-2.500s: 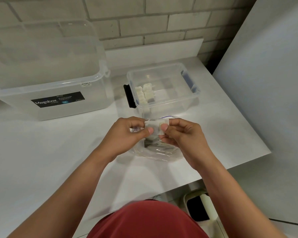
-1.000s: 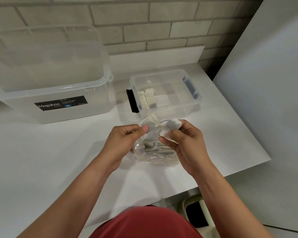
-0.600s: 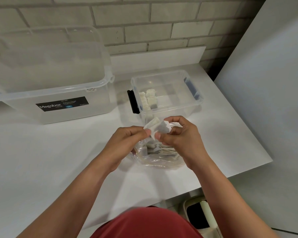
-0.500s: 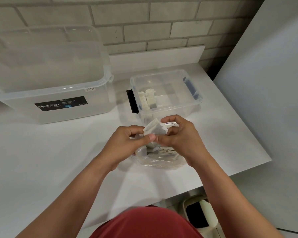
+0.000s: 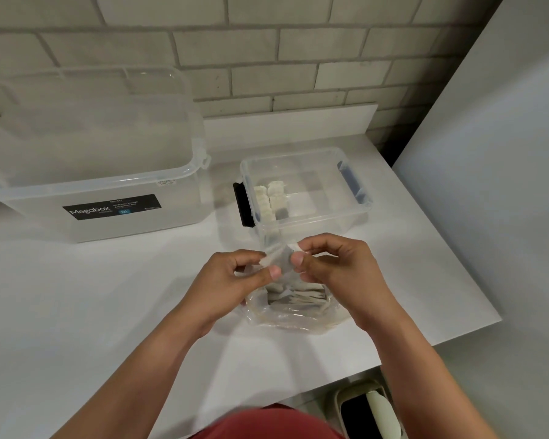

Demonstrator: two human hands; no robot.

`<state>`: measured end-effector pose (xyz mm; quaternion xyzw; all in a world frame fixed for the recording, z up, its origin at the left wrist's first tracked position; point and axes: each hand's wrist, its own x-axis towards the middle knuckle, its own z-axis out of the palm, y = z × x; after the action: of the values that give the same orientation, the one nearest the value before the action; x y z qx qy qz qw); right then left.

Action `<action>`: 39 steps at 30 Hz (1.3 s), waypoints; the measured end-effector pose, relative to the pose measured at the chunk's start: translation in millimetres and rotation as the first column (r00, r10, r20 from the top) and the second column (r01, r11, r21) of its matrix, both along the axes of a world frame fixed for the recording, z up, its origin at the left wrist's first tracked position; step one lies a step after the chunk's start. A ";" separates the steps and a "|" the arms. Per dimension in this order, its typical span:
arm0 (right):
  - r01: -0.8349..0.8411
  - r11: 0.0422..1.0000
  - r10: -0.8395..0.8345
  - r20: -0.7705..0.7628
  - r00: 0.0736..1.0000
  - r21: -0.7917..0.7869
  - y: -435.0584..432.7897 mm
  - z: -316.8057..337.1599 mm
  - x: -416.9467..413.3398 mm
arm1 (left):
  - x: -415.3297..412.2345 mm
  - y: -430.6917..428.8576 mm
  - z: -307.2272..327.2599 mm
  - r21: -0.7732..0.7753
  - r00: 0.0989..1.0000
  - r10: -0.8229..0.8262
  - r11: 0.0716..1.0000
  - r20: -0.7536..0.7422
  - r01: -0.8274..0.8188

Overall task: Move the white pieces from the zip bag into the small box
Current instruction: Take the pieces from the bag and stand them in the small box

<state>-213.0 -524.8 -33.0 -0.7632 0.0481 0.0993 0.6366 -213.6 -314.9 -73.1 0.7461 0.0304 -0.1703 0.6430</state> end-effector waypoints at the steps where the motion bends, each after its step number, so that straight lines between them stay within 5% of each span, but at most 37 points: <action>1: 0.018 1.000 -0.018 0.033 0.999 -0.005 -4.6 7.4 5.4 | 0.3 1.2 -1.4 0.010 1.000 0.016 1.000 -0.007 -0.016; 4: 0.058 0.996 -0.045 0.178 0.983 -0.066 -22.9 32.4 45.0 | 3.9 5.1 -6.9 0.034 0.996 0.090 0.995 -0.004 -0.090; 8: 0.018 0.943 0.074 0.261 0.962 -0.333 -30.4 30.6 132.0 | 8.5 6.6 -13.3 0.078 0.982 0.189 0.979 0.002 -0.189; 12: -0.285 0.675 0.386 -0.004 0.923 -0.680 -17.8 -4.2 195.1 | 11.3 5.6 -11.9 0.113 0.986 0.167 0.980 -0.003 -0.165; 17: -0.543 0.498 0.499 -0.289 0.817 -0.676 -2.7 -30.1 220.8 | 15.6 7.2 -5.7 0.135 0.994 0.110 0.985 -0.014 -0.107; 23: -0.444 0.531 0.480 -0.176 0.860 -0.722 8.9 -47.7 230.6 | 22.0 8.5 -6.4 0.141 0.993 0.108 0.985 -0.041 -0.101; 30: -0.396 0.457 0.454 -0.175 0.874 -0.796 6.9 -51.8 229.2 | 27.1 6.1 -4.4 0.176 0.998 0.061 0.983 -0.033 -0.055; 33: -0.254 0.524 0.388 -0.037 0.921 -0.813 -4.3 -20.6 221.3 | 26.2 6.6 -3.5 0.242 0.999 0.025 0.970 0.034 -0.032; 36: -0.110 0.816 0.238 0.157 0.958 -0.568 -18.8 27.1 173.6 | 25.6 6.0 -4.9 0.310 0.989 -0.025 0.950 0.146 -0.022; 37: -0.161 0.895 0.240 0.147 0.960 -0.416 -21.0 39.6 150.3 | 25.9 5.8 -6.5 0.344 0.981 -0.051 0.939 0.186 -0.016; 39: -0.379 0.894 0.401 0.054 0.914 -0.238 -18.2 48.5 100.1 | 25.2 4.9 -10.0 0.424 0.960 -0.119 0.906 0.252 0.001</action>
<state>-112.9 -543.0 15.5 -0.8277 -0.1275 0.1803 0.5158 -188.4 -310.1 -83.1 0.8834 -0.0454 -0.0757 0.4602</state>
